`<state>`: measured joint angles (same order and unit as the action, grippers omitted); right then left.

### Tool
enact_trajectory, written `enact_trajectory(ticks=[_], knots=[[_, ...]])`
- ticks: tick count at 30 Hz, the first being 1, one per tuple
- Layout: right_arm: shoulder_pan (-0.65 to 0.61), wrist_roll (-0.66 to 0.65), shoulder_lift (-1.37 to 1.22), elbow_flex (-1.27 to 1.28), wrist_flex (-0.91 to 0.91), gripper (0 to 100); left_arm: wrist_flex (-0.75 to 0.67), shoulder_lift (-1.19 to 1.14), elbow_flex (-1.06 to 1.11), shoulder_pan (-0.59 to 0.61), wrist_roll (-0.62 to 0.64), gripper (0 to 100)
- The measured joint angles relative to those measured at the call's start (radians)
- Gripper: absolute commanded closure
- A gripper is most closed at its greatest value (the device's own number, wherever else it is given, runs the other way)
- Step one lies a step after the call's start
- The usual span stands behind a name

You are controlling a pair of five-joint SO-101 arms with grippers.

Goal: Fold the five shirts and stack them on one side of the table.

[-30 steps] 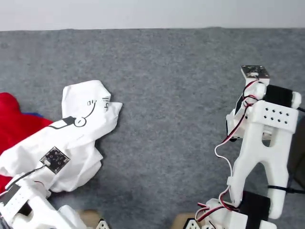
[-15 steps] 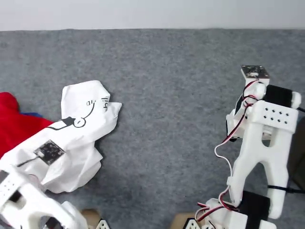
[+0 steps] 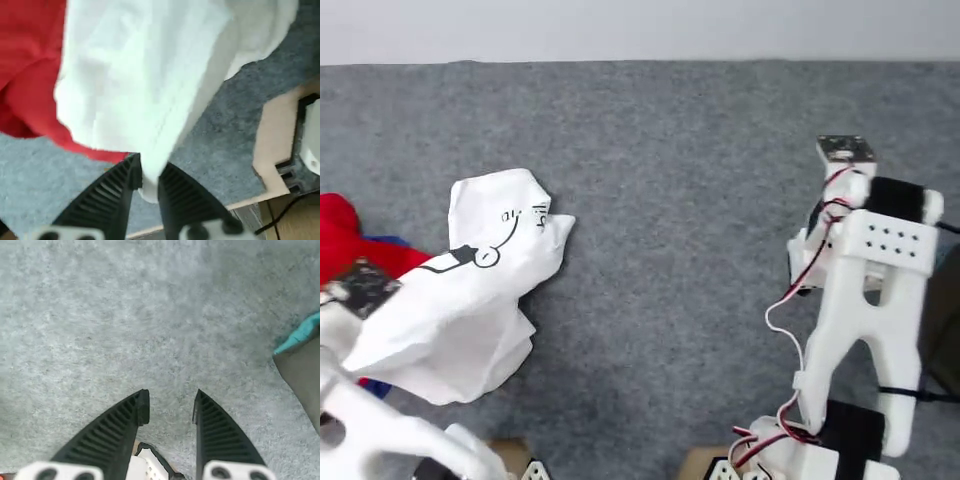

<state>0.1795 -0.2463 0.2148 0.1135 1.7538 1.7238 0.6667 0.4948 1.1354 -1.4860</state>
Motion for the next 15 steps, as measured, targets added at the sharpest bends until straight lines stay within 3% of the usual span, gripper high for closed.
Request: enact_trajectory(ticks=[3, 9, 15], knots=[[-0.077, 0.000, 0.000, 0.000, 0.000, 85.2, -0.035, 0.037, -0.015, 0.081, 0.026, 100], [-0.288, 0.000, 0.000, 0.002, -0.020, 85.2, -0.213, 0.057, 0.021, 0.221, 0.204, 100], [-0.520, 0.000, 0.000, 0.002, -0.255, 84.8, -0.236, 0.057, 0.075, 0.238, 0.262, 100]])
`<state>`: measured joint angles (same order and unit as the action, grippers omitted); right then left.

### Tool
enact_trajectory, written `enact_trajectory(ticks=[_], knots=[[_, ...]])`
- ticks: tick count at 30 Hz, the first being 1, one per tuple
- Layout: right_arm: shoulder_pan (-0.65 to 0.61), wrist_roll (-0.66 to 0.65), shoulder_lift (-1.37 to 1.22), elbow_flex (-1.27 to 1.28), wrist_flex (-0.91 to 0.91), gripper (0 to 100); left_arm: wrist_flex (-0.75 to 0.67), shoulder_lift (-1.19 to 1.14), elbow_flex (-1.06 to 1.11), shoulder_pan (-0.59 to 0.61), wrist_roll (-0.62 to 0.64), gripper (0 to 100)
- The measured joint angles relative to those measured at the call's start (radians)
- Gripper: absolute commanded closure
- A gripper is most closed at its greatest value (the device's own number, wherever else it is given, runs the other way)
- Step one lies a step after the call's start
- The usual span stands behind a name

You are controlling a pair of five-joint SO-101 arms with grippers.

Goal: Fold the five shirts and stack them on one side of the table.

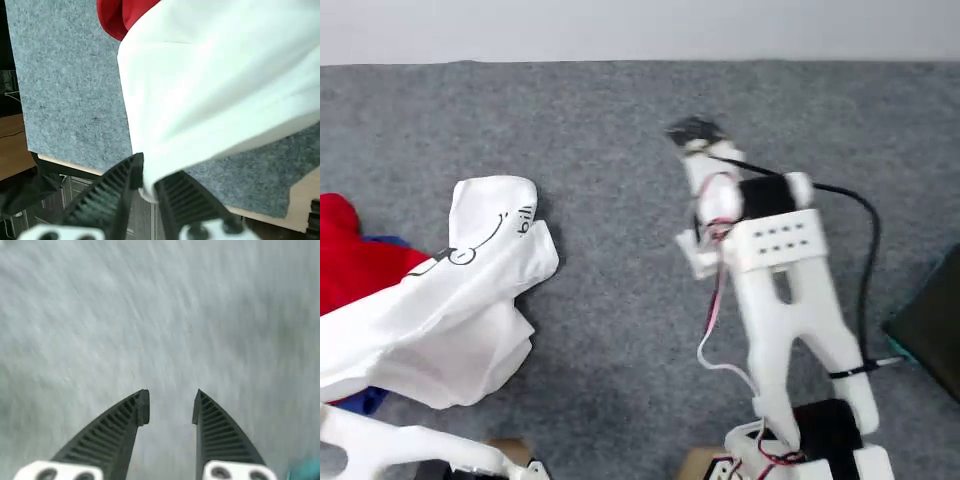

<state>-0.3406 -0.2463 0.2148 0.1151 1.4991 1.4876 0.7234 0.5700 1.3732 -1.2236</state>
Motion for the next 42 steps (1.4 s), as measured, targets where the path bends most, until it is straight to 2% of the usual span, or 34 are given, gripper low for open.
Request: enact_trajectory(ticks=[2, 6, 11, 15, 25, 33, 42], knots=[[-0.066, 0.000, -0.015, 0.000, -0.098, 84.2, 0.000, 0.000, 0.014, -0.008, 0.014, 100], [-0.183, 0.000, -0.137, 0.000, -0.232, 76.3, 0.000, 0.000, 0.014, -0.012, 0.032, 100], [-0.299, -0.052, -0.341, -0.055, -0.258, 74.9, 0.000, 0.000, 0.014, -0.014, 0.035, 100], [-0.351, -0.147, -0.480, -0.137, -0.264, 74.9, 0.000, 0.000, 0.014, -0.014, 0.035, 100], [-0.427, -0.420, -0.608, -0.242, -0.264, 74.9, 0.000, 0.000, 0.014, -0.014, 0.035, 100], [-0.502, -0.445, -0.624, -0.307, -0.272, 74.9, 0.000, 0.000, 0.018, -0.014, 0.035, 100], [-0.511, -0.445, -0.813, -0.486, -0.272, 75.0, 0.000, 0.000, 0.021, -0.014, 0.035, 100]])
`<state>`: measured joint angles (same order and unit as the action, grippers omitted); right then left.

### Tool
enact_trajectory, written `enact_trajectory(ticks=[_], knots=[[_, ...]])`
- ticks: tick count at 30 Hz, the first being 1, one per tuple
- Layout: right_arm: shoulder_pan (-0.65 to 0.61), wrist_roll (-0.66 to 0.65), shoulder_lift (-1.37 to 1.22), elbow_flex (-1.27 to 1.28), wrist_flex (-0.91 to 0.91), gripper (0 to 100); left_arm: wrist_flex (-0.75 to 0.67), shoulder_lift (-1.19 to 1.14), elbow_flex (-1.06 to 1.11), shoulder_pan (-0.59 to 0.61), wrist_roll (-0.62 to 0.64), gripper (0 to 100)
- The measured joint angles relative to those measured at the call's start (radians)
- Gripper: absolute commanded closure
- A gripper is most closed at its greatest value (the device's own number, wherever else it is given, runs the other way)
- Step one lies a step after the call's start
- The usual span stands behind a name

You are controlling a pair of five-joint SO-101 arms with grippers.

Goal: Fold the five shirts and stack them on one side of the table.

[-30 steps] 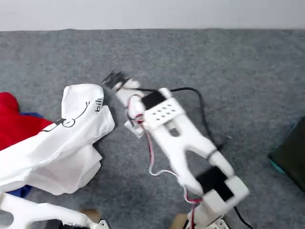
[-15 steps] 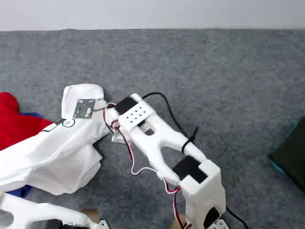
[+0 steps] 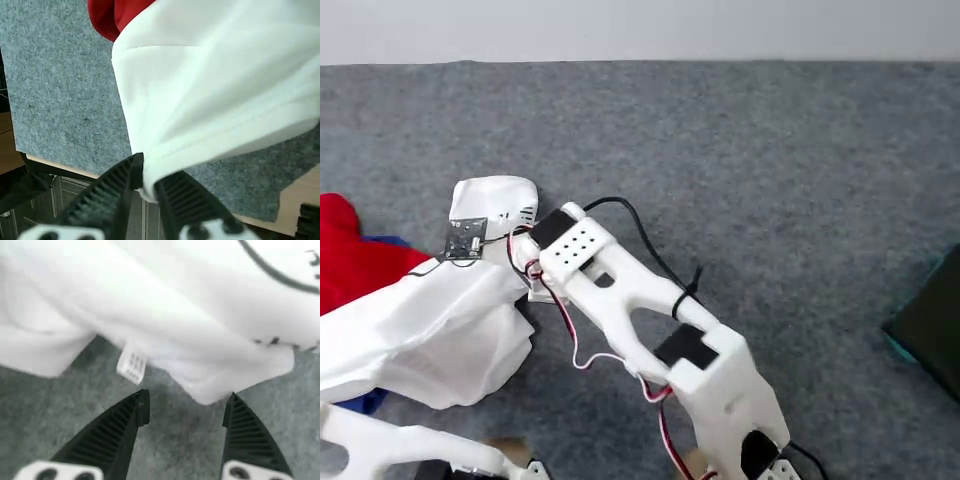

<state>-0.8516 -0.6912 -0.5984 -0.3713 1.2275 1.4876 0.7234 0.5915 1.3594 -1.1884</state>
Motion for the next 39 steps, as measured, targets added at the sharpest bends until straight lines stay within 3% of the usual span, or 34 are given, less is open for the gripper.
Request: enact_trajectory(ticks=[9, 16, 22, 31, 34, 39], knots=[[-0.011, 0.000, -0.193, -0.192, 0.000, 76.8, -0.002, 0.000, 0.035, 0.000, 0.000, 100], [-0.011, 0.000, -0.226, -0.276, 0.000, 98.3, -0.002, 0.000, 0.040, 0.000, 0.000, 100], [-0.011, 0.000, -0.226, -0.425, 0.087, 98.7, -0.002, 0.000, 0.040, 0.000, 0.000, 100], [0.054, -0.002, -0.226, -0.738, 0.356, 98.7, 0.012, 0.000, -0.002, 0.000, 0.002, 100], [0.091, -0.002, -0.226, -0.853, 0.457, 98.7, 0.061, 0.000, -0.080, -0.044, 0.043, 100], [0.175, 0.005, -0.226, -1.056, 0.526, 98.7, 0.164, 0.000, -0.284, -0.199, 0.222, 99]])
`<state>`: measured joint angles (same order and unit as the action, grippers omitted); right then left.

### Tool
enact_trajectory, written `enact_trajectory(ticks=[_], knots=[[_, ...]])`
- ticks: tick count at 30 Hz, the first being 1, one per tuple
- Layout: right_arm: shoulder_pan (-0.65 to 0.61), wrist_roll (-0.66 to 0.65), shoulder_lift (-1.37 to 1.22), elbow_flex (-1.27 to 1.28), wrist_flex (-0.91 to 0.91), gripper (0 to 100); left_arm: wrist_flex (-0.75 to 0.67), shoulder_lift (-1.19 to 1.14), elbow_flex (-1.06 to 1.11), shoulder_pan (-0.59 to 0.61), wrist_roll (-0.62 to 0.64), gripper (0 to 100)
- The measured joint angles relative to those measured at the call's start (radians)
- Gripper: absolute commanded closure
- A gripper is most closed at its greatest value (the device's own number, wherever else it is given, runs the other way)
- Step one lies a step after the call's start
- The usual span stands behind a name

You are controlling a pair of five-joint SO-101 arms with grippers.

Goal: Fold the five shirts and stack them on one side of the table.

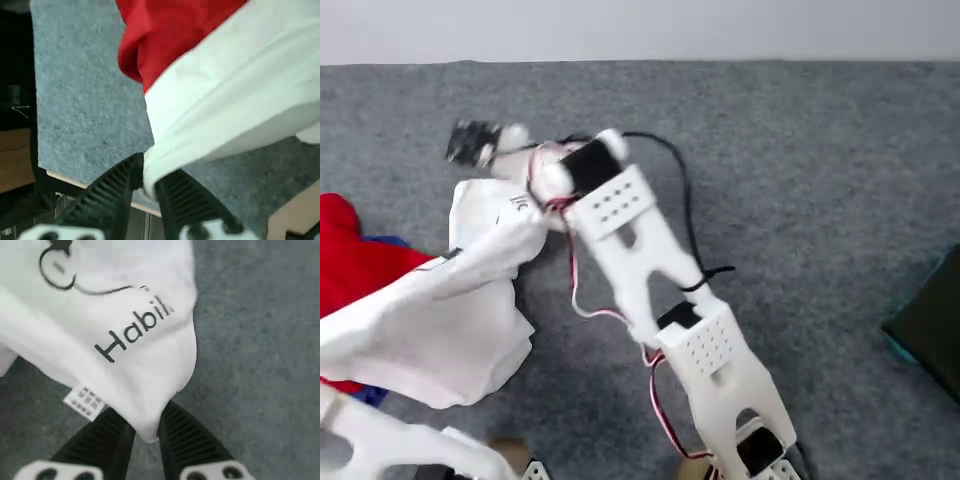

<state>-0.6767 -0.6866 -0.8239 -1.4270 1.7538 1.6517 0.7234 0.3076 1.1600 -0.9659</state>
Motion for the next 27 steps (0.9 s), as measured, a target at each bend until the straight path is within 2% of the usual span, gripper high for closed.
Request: enact_trajectory(ticks=[4, 10, 16, 19, 27], knots=[[0.086, 0.017, 0.002, -0.117, 0.000, 98.7, 0.060, 0.005, -0.152, -0.189, 0.199, 99], [0.203, 0.066, 0.121, -0.135, 0.002, 98.7, 0.064, 0.009, -0.267, -0.474, 0.503, 99], [0.334, 0.084, 0.333, -0.135, 0.002, 98.7, -0.044, 0.011, -0.364, -0.706, 0.723, 99], [0.408, 0.084, 0.450, -0.135, 0.002, 98.7, -0.121, 0.011, -0.443, -0.801, 0.784, 99], [0.631, 0.063, 0.715, -0.137, 0.002, 98.7, -0.310, 0.017, -0.663, -1.016, 0.798, 99]])
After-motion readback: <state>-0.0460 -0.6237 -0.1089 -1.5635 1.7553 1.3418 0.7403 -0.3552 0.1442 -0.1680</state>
